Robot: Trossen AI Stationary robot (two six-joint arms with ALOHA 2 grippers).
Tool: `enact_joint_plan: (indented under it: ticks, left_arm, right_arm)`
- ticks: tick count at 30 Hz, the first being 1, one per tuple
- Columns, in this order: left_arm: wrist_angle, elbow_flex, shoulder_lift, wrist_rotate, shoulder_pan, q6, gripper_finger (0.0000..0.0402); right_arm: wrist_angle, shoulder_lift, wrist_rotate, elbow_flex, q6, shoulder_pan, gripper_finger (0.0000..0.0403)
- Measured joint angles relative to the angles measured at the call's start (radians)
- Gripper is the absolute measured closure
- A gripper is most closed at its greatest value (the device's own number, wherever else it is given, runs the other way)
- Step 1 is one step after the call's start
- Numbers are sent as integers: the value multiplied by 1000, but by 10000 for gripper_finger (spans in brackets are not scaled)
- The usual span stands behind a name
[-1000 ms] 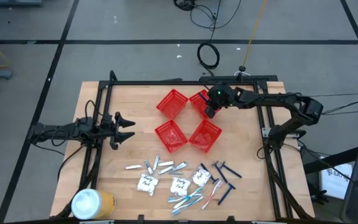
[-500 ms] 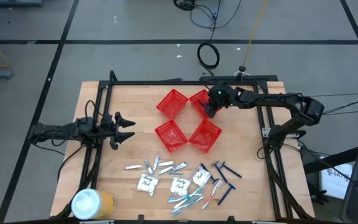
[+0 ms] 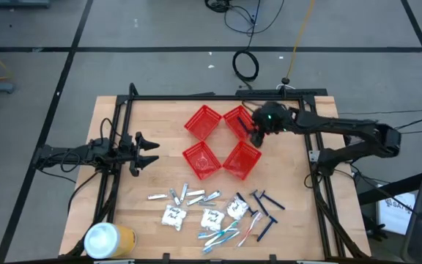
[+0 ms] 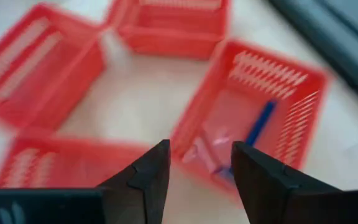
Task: Pick & Place Travel size toiletries
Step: Put the blue razor into the top right red bin
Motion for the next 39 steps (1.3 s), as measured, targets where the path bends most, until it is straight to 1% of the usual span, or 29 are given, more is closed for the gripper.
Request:
enact_joint_plan:
  ticks: [4, 7, 10, 13, 17, 22, 26, 31, 35, 39]
  left_arm:
    - [0, 0, 0, 0, 0, 0, 131]
    - [0, 0, 0, 0, 0, 0, 131]
    - [0, 0, 0, 0, 0, 0, 131]
    - [0, 0, 0, 0, 0, 0, 131]
    - [0, 0, 0, 0, 0, 0, 131]
    - [0, 0, 0, 0, 0, 0, 131]
    - [0, 0, 0, 0, 0, 0, 131]
    - [0, 0, 0, 0, 0, 0, 131]
    - [0, 0, 0, 0, 0, 0, 131]
    - [0, 0, 0, 0, 0, 0, 131]
  right_arm:
    - [-162, -95, 5, 0, 115, 139, 247]
    - [-300, -146, 56, 1, 258, 274, 247]
    - [-445, -171, 79, 1, 431, 416, 248]
    - [-555, -163, 94, 1, 596, 570, 248]
    - [-594, -119, 132, 1, 752, 753, 248]
    - [-536, -12, 131, 1, 895, 923, 248]
    - [-470, 99, 131, 1, 938, 1004, 248]
    - [-452, 226, 130, 1, 949, 1053, 248]
    - [-441, 285, 129, 1, 958, 1073, 248]
    - [-418, 308, 126, 1, 998, 1086, 248]
